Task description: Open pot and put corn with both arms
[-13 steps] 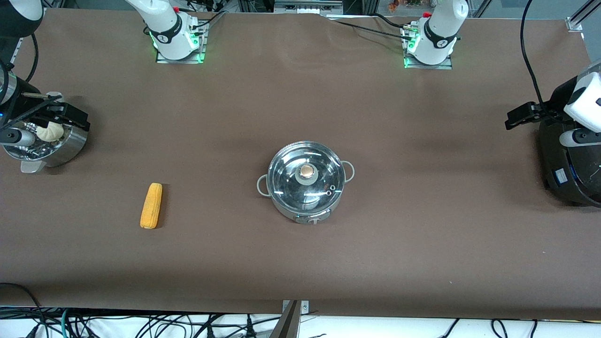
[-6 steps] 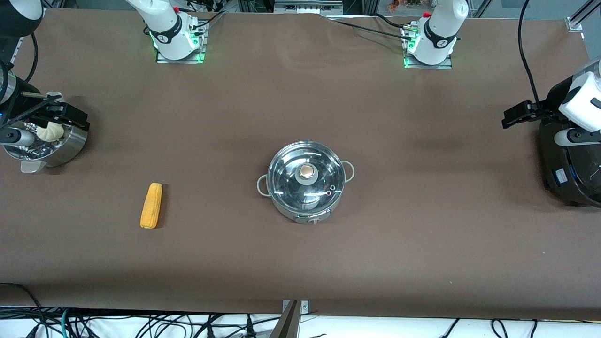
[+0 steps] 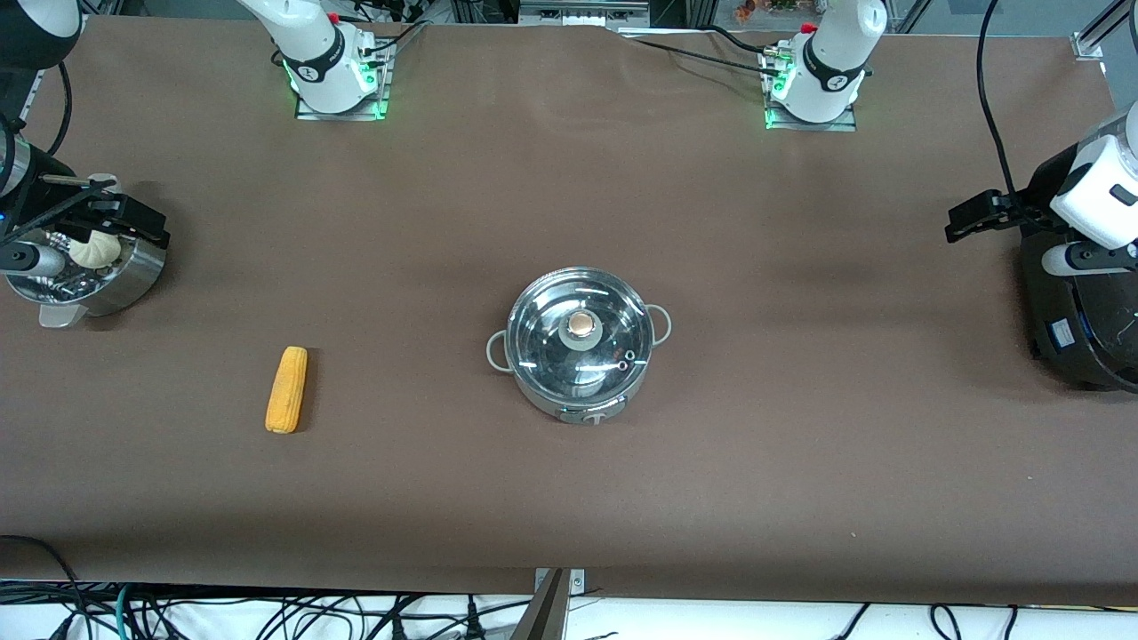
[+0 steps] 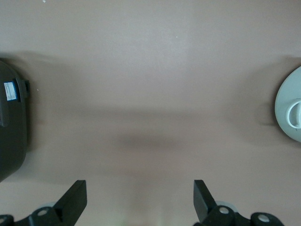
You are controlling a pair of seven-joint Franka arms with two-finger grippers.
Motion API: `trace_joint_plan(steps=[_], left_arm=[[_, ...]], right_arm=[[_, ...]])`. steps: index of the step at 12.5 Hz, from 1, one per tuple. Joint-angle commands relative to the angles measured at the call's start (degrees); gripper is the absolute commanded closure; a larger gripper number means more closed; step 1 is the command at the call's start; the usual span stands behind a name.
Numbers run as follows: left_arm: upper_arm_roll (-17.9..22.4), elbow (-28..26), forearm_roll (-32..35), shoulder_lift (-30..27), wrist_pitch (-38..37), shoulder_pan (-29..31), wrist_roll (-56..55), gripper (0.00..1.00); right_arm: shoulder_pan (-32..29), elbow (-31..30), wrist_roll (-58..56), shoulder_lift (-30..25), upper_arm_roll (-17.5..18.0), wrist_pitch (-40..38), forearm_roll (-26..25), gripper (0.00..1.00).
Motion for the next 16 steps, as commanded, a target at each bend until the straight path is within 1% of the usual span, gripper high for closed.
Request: trace_joint_plan(steps=[1, 2, 4, 6, 7, 9, 12, 16], left_arm=[[-1.5, 0.3, 0.1, -0.2, -0.6, -0.7, 0.0, 0.0], [-2.5, 0.3, -0.1, 0.0, -0.6, -0.9, -1.2, 0.0], [-4.1, 2.5, -6.2, 1.8, -0.6, -1.1, -8.6, 0.0], [-5.9, 4.8, -7.6, 4.8, -0.5, -2.6, -13.6, 0.0], [-6.7, 6.4, -7.5, 6.6, -0.4, -4.6, -15.3, 0.0], [-6.8, 10.8, -7.5, 10.9, -0.1, -9.3, -19.0, 0.0], [-6.8, 15.0, -7.6, 17.5, 5.7, -16.0, -27.7, 0.0], [-6.4, 15.2, -7.2, 23.9, 16.0, -24.2, -36.9, 0.0]], right_arm=[[-0.2, 2.0, -0.6, 1.1, 0.4, -0.4, -0.6, 0.0], [-0.2, 2.0, -0.6, 1.1, 0.5, -0.4, -0.6, 0.0], [-0.2, 2.0, -0.5, 1.1, 0.5, -0.4, -0.6, 0.0], [-0.2, 2.0, -0.4, 1.1, 0.4, -0.4, -0.5, 0.0], [-0.3, 2.0, 0.1, 1.1, 0.4, -0.4, -0.5, 0.0], [-0.2, 2.0, 0.4, 1.1, 0.4, -0.4, -0.5, 0.0], [-0.2, 2.1, 0.4, 1.1, 0.4, -0.3, -0.4, 0.0], [-0.1, 2.1, 0.3, 0.8, 0.6, -0.4, -0.4, 0.0]])
